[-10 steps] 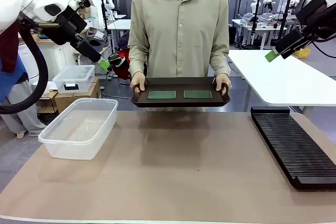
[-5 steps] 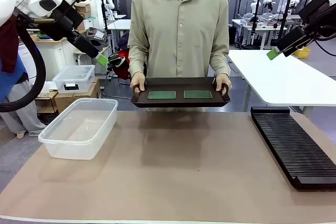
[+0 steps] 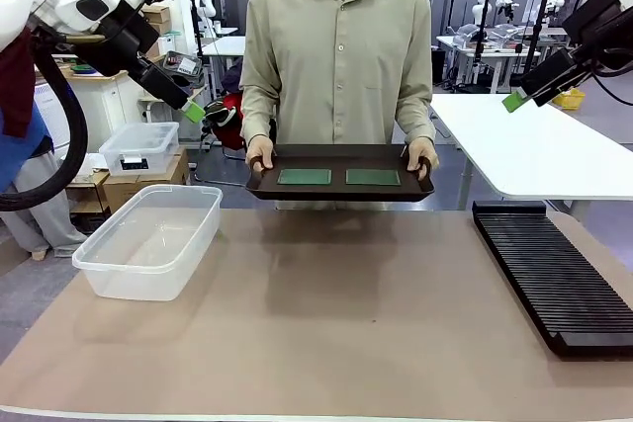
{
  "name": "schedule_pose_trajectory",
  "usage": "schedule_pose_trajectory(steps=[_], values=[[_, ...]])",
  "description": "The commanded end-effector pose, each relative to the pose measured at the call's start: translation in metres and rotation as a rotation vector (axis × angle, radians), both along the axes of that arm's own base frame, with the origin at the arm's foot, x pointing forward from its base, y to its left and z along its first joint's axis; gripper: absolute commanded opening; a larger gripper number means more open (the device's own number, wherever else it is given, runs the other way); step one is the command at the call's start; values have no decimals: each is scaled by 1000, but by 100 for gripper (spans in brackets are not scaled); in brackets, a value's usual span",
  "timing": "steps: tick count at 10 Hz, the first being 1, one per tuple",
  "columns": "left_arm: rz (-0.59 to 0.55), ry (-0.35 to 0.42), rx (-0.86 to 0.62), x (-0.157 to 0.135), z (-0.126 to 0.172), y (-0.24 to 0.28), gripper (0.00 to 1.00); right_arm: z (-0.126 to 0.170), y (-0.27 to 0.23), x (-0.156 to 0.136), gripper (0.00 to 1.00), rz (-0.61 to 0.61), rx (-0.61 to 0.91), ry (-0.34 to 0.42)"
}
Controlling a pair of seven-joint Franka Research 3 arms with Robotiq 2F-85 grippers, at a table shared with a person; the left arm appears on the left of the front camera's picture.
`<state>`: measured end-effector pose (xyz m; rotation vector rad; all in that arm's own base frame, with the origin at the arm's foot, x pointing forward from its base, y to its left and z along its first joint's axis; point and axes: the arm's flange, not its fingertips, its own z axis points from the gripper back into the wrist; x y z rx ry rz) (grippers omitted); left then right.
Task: Sort PCBs into racks and boxes based on the side picked up.
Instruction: Pick up the Blank PCB handed by the Human.
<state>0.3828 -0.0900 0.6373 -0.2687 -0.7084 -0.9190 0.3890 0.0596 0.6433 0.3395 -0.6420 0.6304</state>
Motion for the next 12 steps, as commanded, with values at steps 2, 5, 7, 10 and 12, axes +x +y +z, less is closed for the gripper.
schedule_pose_trajectory(steps=[2, 5, 7, 10, 12], values=[[-1, 8, -3, 0, -1, 2, 100, 0, 0, 0, 100, 3, 0, 4], [-1, 8, -3, 0, -1, 2, 100, 0, 0, 0, 100, 3, 0, 4], [-1, 8, -3, 0, -1, 2, 100, 0, 0, 0, 100, 3, 0, 4], [-1, 8, -3, 0, -1, 2, 100, 0, 0, 0, 100, 3, 0, 4], [-1, 8, -3, 0, -1, 2, 100, 0, 0, 0, 100, 3, 0, 4]])
